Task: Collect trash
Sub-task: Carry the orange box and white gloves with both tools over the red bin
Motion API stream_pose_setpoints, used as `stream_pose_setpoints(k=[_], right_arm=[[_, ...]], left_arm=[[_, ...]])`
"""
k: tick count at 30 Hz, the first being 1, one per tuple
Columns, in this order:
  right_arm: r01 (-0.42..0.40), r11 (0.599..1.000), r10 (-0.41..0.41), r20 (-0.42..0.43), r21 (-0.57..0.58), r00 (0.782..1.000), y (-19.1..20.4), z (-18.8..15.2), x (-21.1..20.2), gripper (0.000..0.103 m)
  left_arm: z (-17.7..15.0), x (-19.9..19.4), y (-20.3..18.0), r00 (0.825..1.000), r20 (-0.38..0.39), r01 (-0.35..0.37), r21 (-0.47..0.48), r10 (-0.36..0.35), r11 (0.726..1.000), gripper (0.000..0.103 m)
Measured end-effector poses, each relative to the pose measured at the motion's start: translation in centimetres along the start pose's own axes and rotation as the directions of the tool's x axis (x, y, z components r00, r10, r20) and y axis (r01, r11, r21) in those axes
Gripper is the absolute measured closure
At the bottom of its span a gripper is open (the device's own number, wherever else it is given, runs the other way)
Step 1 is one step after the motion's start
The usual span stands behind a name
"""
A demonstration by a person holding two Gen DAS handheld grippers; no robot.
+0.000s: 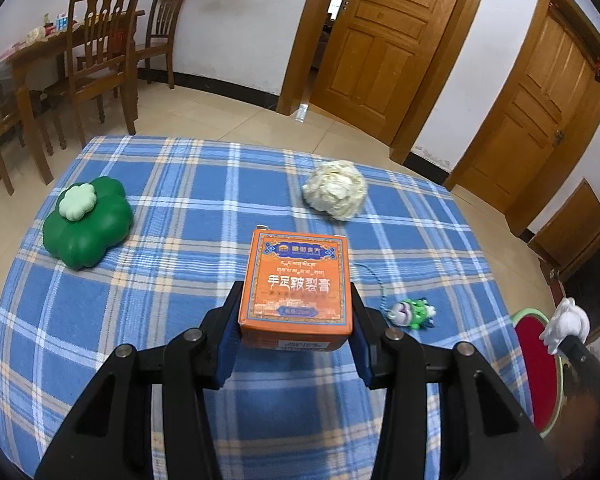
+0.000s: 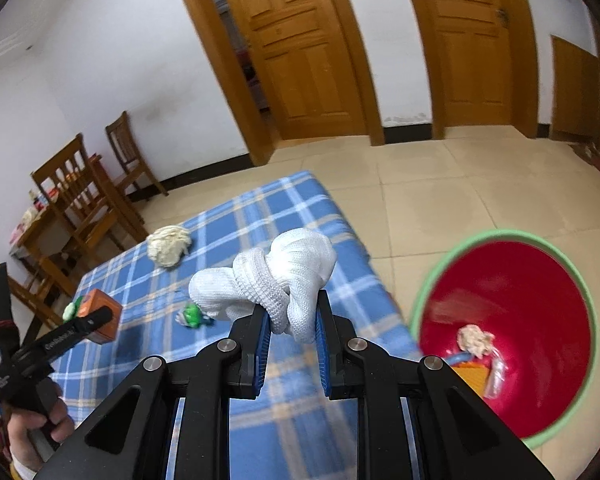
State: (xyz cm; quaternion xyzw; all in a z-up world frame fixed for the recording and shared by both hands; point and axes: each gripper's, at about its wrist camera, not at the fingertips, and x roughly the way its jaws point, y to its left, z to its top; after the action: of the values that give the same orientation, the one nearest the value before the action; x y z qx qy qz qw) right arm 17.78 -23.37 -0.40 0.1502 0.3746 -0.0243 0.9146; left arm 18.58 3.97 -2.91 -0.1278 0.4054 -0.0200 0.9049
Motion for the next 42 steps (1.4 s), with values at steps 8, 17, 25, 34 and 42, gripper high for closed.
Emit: stream_pose_setpoints(k=[8,17,25,34,42], right_arm=[[0.042,0.996,-0.043,0.006,0.080,0.999,-4.0,-1.1,-1.8,0.083],[0.083,0.983,-0.084,0.000,0.163,0.996,-8.3,-2.3,-3.3,0.083],[0.109,0.965,-0.108,-0.017,0.237,0.994,-12.0,-3.6,-4.0,0.083],[0.137,0.943,-0.129,-0.045,0.303,0.991,-15.7,-4.9,-4.4,0.080],[0.144,0.923,-0.126,-0.073,0.357,0.989,-18.1,-5.7,-4.5,0.074]], left_arm=[[-0.5,-1.5,-2.9,1.000,0.012,0.027,0.053,-0.028,0.998,0.056],[-1.7,-2.4,-7.7,0.996,-0.012,0.088,0.139,-0.087,0.986,0.056],[-3.1,-2.6,-12.4,0.988,-0.051,0.152,0.215,-0.145,0.965,0.056],[-5.3,-1.8,-17.6,0.972,-0.130,0.226,0.292,-0.196,0.929,0.056],[-6.8,-1.4,-21.5,0.965,-0.160,0.253,0.367,-0.207,0.895,0.056]])
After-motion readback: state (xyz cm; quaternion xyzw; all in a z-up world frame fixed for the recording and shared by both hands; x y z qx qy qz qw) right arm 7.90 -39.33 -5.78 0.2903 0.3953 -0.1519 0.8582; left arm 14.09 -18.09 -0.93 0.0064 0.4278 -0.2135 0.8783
